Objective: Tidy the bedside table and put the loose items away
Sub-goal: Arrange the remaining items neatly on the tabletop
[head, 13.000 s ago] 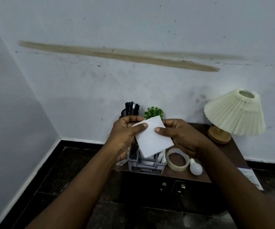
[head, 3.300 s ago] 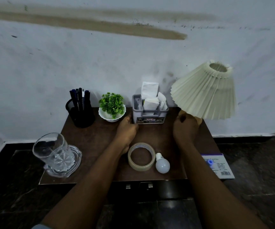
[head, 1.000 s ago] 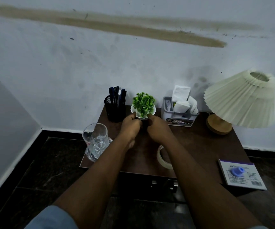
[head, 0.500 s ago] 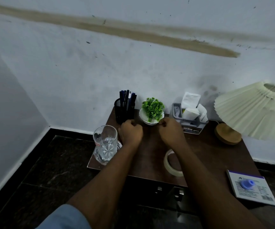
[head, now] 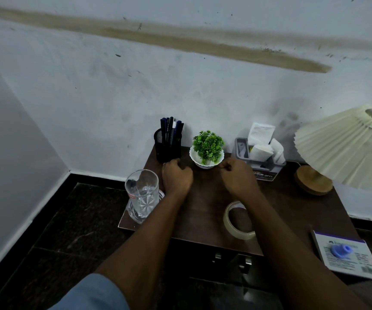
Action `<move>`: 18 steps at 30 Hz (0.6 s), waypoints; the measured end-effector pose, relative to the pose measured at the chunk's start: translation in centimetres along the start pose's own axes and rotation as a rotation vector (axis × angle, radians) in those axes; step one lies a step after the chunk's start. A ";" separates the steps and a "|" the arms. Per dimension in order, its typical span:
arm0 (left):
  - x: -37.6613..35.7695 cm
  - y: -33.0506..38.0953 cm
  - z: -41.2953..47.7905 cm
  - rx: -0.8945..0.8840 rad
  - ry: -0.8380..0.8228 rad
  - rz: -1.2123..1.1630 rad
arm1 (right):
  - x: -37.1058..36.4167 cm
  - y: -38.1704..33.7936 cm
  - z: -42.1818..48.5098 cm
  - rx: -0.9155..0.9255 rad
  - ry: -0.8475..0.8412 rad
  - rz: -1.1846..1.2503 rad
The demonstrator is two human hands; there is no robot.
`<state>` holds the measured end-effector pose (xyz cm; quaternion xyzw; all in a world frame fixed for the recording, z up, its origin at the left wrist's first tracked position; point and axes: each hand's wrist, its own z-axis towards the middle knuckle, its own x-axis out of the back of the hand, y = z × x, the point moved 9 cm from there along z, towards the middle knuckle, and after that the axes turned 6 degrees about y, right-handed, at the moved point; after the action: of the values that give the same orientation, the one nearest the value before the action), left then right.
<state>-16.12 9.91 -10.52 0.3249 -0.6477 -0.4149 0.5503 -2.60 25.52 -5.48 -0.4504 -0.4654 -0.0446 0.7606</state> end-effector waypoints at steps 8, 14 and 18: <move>-0.3 0.7 -1.7 0.139 0.034 -0.193 | 4.3 1.0 -1.4 0.088 -0.119 -0.191; -1.6 4.8 -6.6 -0.028 -0.177 -0.033 | 7.6 5.1 -4.8 0.036 -0.405 -0.478; -5.7 6.3 -11.3 -0.318 -0.699 0.280 | 8.2 7.1 -6.7 -0.032 -0.458 -0.496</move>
<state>-3.73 15.73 -6.85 -0.0163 -0.7614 -0.5163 0.3917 9.92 27.76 -5.04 -0.3335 -0.7189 -0.1332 0.5951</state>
